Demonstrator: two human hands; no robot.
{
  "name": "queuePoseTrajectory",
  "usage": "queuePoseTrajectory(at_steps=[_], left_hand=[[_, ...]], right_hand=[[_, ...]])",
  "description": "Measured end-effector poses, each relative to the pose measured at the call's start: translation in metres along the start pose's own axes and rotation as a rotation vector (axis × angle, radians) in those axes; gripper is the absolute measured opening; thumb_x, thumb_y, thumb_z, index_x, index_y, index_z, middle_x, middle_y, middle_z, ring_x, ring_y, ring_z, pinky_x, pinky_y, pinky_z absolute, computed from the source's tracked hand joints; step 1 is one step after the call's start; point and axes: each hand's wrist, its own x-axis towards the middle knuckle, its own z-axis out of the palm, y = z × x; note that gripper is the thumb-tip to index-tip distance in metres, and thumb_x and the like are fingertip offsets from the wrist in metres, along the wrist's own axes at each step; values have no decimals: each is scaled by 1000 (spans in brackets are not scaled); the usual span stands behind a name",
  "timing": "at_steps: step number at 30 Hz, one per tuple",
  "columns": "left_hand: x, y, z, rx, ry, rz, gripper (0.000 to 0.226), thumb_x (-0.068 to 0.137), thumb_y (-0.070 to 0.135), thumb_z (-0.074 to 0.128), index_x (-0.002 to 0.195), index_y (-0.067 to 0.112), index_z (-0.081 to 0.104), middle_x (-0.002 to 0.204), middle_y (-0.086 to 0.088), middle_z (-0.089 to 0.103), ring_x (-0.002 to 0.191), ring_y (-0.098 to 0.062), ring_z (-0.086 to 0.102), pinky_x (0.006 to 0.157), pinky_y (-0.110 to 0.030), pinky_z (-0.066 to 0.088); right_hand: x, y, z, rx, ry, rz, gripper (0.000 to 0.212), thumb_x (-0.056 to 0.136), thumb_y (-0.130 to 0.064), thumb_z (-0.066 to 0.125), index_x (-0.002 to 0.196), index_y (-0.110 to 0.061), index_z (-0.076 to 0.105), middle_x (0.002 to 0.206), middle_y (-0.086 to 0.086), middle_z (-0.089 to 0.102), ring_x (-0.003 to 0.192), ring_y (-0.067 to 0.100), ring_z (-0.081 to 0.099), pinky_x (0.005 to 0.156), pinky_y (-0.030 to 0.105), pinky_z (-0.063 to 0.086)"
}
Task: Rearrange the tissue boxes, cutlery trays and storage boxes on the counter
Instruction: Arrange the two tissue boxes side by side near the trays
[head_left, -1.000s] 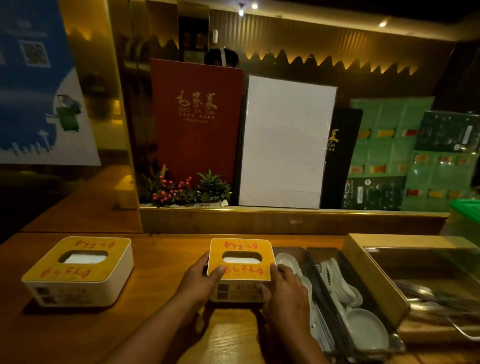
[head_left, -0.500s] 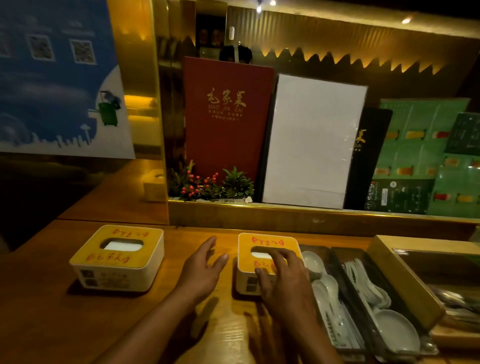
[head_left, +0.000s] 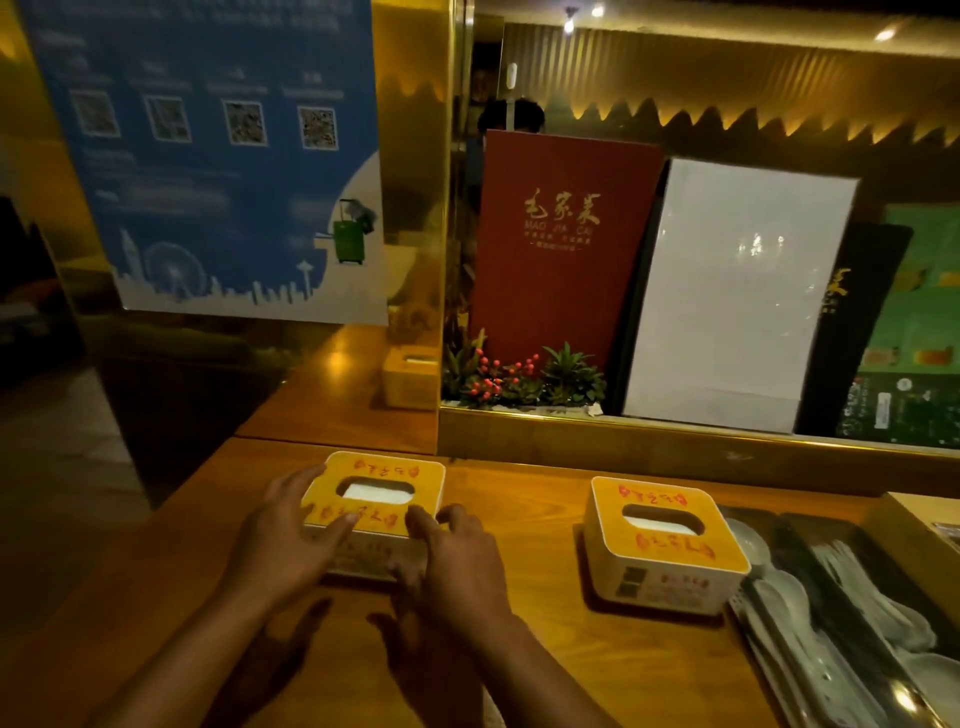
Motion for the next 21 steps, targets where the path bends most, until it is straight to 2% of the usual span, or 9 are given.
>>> queuePoseTrajectory(at_steps=[4, 6, 7, 9, 11, 13, 15, 17, 21], left_hand=[[4, -26, 4, -101, -99, -151, 77, 80, 41, 77, 147, 28, 42, 146, -12, 48, 124, -35, 54, 81, -42, 53], [1, -26, 14, -240, -155, -218, 74, 84, 47, 71, 148, 34, 38, 145, -11, 50, 118, -34, 58, 72, -42, 57], [-1, -22, 20, -292, -173, -231, 73, 85, 50, 67, 149, 36, 35, 145, -10, 51, 116, -34, 60, 69, -41, 58], [-3, -14, 32, -360, -192, -227, 70, 84, 54, 61, 147, 40, 34, 141, -7, 55, 110, -30, 62, 74, -47, 60], [-5, -5, 47, -408, -217, -201, 68, 89, 45, 62, 149, 39, 30, 142, -7, 54, 111, -30, 62, 81, -51, 58], [-10, 6, 63, -460, -256, -187, 69, 93, 31, 63, 152, 35, 27, 144, -5, 51, 113, -27, 59, 76, -42, 57], [-16, 19, 78, -486, -304, -159, 65, 94, 26, 63, 150, 32, 31, 136, -1, 53, 97, -14, 58, 66, -31, 52], [-19, 32, 92, -495, -335, -135, 58, 95, 26, 61, 147, 31, 36, 126, 0, 57, 84, -2, 55, 62, -28, 50], [-22, 54, 111, -470, -375, -94, 54, 97, 29, 59, 146, 33, 38, 117, 2, 60, 80, 0, 55, 62, -28, 51]], right_hand=[[4, 2, 9, -67, 75, 14, 47, 91, -50, 57, 134, -36, 48, 127, 6, 58, 112, 27, 52, 89, 43, 45], [2, 8, 7, -93, 112, 23, 43, 91, -48, 57, 132, -36, 51, 125, 5, 59, 112, 27, 54, 89, 43, 45], [0, 12, 3, -101, 126, 34, 42, 91, -48, 57, 131, -36, 53, 126, 5, 59, 112, 27, 53, 90, 43, 45], [-6, 23, -6, -123, 142, 61, 41, 91, -49, 57, 129, -35, 55, 128, 5, 59, 116, 28, 52, 92, 44, 43], [-14, 38, -16, -155, 164, 101, 41, 90, -50, 59, 128, -35, 57, 132, 5, 57, 121, 29, 49, 95, 45, 43], [-25, 54, -26, -181, 196, 158, 43, 87, -49, 65, 126, -35, 60, 136, 6, 56, 126, 31, 47, 98, 48, 42], [-36, 69, -35, -225, 236, 203, 44, 82, -50, 71, 123, -35, 63, 136, 7, 56, 127, 32, 47, 99, 51, 43], [-44, 80, -43, -238, 260, 239, 41, 82, -51, 69, 120, -36, 64, 138, 7, 54, 129, 32, 44, 101, 52, 41], [-56, 94, -54, -247, 284, 314, 39, 86, -50, 66, 122, -37, 63, 141, 7, 52, 134, 33, 41, 105, 53, 38]])
